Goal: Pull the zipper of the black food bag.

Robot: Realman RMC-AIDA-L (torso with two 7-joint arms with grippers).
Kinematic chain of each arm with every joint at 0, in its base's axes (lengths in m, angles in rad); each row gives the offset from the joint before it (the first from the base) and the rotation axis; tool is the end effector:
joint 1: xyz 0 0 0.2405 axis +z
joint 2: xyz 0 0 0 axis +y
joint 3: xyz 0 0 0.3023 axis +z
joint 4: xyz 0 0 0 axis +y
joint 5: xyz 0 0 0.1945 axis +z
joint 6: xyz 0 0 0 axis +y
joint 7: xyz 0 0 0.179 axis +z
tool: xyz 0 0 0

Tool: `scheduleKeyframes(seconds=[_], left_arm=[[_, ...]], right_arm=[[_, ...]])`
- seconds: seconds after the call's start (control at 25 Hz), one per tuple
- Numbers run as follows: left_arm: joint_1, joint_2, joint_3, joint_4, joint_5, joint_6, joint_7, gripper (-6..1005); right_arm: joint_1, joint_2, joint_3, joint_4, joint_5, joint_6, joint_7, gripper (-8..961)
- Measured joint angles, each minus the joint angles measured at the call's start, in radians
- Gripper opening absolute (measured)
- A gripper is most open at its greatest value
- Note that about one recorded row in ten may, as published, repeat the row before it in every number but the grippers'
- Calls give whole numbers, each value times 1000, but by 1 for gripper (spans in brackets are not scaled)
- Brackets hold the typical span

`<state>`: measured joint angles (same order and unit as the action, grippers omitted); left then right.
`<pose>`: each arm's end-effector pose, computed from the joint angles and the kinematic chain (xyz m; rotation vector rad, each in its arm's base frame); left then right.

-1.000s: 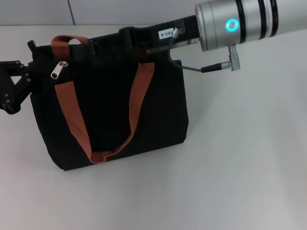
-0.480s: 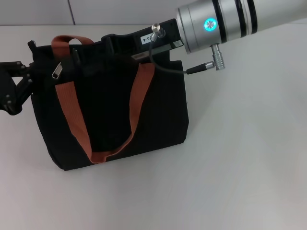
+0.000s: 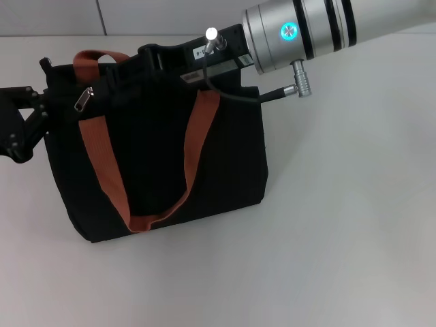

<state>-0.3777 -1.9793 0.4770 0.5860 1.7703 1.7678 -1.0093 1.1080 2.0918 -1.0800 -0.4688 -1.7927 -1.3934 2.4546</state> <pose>-0.3115 0.3173 0.0358 -2.3905 -0.2569 -0.9369 0.0495 0.4142 -0.1229 2.4865 -1.3870 -0.5098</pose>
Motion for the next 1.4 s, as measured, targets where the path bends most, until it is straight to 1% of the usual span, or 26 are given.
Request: scheduleKeyframes(seconds=[0.12, 0.28, 0.44, 0.64, 0.8, 1.4], left_arm=[[-1, -1, 0, 0, 0, 1, 0, 64], [-2, -3, 0, 0, 0, 2, 0, 66], [-3, -11, 0, 4, 0, 8, 1, 67], [-4, -18, -1, 3, -8, 26, 17, 69], [-4, -25, -1, 1, -11, 51, 35, 71], [-11, -30, 1, 0, -26, 73, 37, 76]], right_arm=[[5, 0, 0, 9, 1, 0, 1, 403], [13, 1, 0, 24, 5, 1, 1, 394], [13, 1, -5, 35, 23, 4, 2, 385], [12, 1, -77, 48, 90, 41, 3, 378], [9, 1, -100, 48, 107, 52, 4, 377], [12, 0, -136, 45, 108, 87, 27, 380]])
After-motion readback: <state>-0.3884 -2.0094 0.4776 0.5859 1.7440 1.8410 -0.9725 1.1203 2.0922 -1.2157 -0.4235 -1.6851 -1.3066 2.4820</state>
